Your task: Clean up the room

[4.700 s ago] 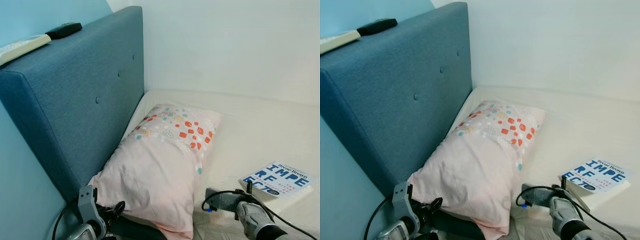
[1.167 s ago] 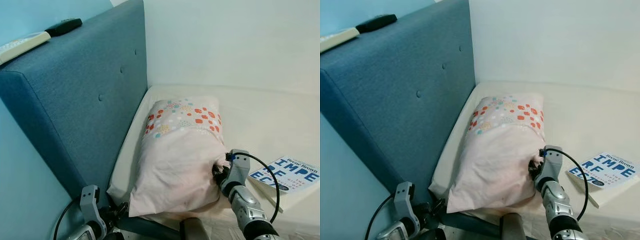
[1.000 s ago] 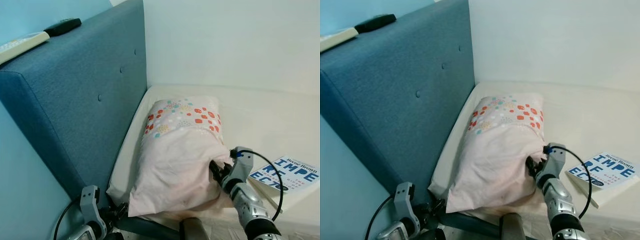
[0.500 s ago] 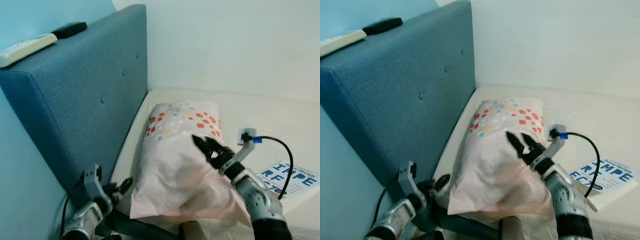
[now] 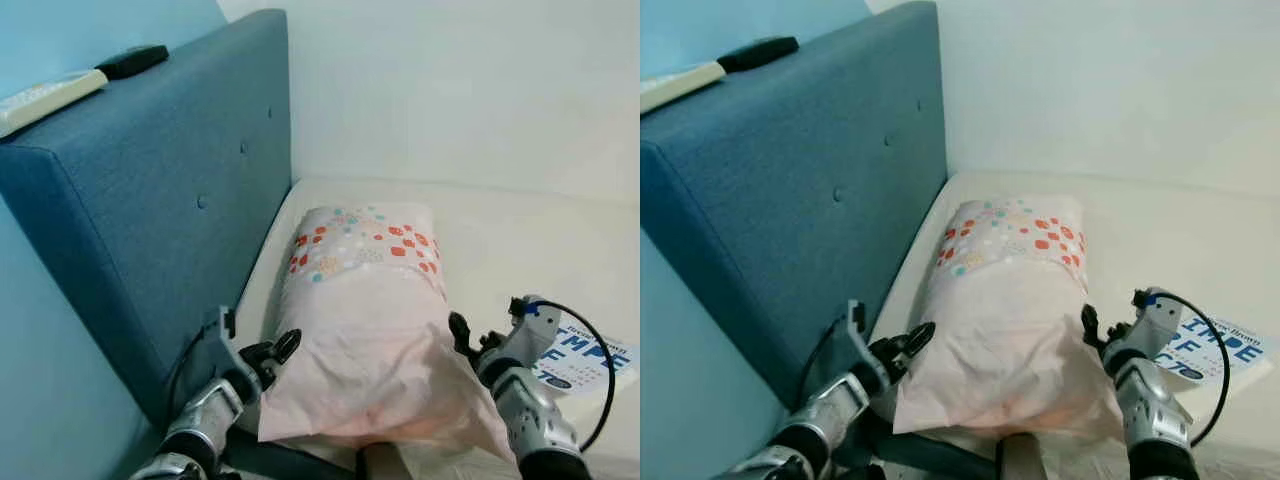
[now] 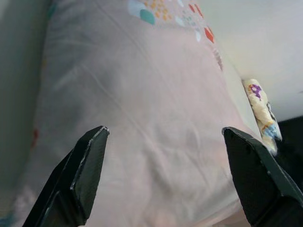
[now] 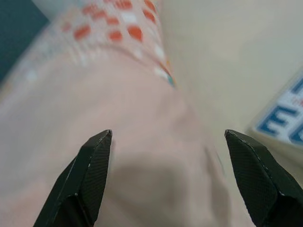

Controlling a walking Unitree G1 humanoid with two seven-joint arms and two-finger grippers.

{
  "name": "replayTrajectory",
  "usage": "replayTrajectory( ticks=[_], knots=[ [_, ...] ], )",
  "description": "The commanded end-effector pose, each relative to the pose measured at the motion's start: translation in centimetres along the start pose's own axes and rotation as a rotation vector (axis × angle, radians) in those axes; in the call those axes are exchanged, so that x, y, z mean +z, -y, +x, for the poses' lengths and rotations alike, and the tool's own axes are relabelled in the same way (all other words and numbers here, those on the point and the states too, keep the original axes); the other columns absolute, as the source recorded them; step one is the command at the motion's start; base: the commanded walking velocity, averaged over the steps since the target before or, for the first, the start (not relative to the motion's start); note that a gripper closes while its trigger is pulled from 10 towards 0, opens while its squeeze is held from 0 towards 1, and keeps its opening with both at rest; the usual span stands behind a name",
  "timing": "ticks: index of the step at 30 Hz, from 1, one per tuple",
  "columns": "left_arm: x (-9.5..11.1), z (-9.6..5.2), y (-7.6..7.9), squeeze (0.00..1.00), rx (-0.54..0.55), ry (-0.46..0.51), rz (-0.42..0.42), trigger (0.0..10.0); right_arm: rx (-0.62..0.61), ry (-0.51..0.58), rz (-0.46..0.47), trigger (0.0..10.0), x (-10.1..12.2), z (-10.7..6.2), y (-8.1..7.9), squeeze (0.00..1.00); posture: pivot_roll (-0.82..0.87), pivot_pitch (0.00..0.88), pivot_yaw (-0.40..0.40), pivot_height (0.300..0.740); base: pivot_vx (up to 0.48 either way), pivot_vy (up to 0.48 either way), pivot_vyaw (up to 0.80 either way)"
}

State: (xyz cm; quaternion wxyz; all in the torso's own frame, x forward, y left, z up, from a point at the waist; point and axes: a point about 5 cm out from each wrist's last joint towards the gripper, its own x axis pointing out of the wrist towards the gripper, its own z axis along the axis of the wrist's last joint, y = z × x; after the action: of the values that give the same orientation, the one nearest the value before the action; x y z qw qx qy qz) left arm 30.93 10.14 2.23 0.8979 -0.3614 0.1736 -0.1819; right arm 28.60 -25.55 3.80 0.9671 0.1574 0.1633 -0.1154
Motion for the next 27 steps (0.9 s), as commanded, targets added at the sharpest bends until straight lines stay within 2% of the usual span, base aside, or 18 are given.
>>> replayTrajectory(
  ticks=[1,4,6,9,10,12,17,18,19,24,27],
  knots=[
    [0.3,0.9,1.0,1.00,-0.006,-0.020,0.016,10.0,-0.002,-0.007,-0.018,10.0,-1.6,-1.0,-0.4,0.00,-0.23,0.000,0.042,0.611,0.000,0.000,0.00],
    [0.6,1.3,1.4,1.00,-0.016,-0.022,0.028,10.0,0.003,-0.006,-0.022,10.0,-2.1,-1.5,-0.6,0.00,-0.23,0.000,0.045,0.611,0.000,0.000,0.00],
    [1.4,1.8,1.9,1.00,-0.017,-0.021,0.064,10.0,0.030,-0.010,-0.035,10.0,-2.9,-2.5,-1.2,0.00,-0.25,0.016,0.057,0.611,0.000,0.000,0.00],
    [3.7,2.7,2.5,1.00,0.021,0.008,0.120,10.0,0.149,-0.008,-0.017,10.0,-4.3,-4.6,-3.4,0.00,-0.27,0.064,0.089,0.611,0.000,0.000,0.00],
    [3.7,2.7,2.5,1.00,0.021,0.008,0.120,10.0,0.149,-0.008,-0.017,10.0,-4.3,-4.6,-3.4,0.00,-0.27,0.064,0.089,0.611,0.000,0.000,0.00],
    [5.3,3.4,3.0,1.00,0.052,0.022,0.165,10.0,0.229,-0.013,-0.002,10.0,-5.2,-6.3,-5.2,0.00,-0.29,0.115,0.117,0.611,0.000,0.000,0.00],
    [6.3,3.8,3.4,1.00,0.080,0.021,0.207,10.0,0.254,-0.021,0.000,10.0,-5.9,-7.7,-6.3,0.00,-0.29,0.147,0.131,0.611,0.000,0.000,-0.32],
    [6.4,3.9,3.5,0.56,0.091,0.015,0.221,10.0,0.250,-0.023,-0.001,10.0,-6.2,-8.2,-6.4,0.00,-0.30,0.168,0.145,0.611,0.000,0.000,-0.68],
    [6.5,4.0,3.6,0.00,0.103,0.010,0.234,10.0,0.240,-0.025,0.005,10.0,-6.3,-8.6,-6.4,0.00,-0.30,0.185,0.152,0.611,0.000,0.000,-0.68],
    [6.3,4.0,3.5,0.00,0.138,-0.004,0.250,10.0,0.215,-0.017,0.017,10.0,-6.4,-9.8,-6.2,0.00,-0.31,0.219,0.165,0.611,0.000,0.000,-0.41],
    [5.7,3.8,2.9,0.00,0.231,-0.025,0.261,10.0,0.200,-0.020,0.026,10.0,-6.3,-11.1,-6.0,0.00,-0.32,0.257,0.169,0.611,0.000,0.000,0.00]
  ],
)
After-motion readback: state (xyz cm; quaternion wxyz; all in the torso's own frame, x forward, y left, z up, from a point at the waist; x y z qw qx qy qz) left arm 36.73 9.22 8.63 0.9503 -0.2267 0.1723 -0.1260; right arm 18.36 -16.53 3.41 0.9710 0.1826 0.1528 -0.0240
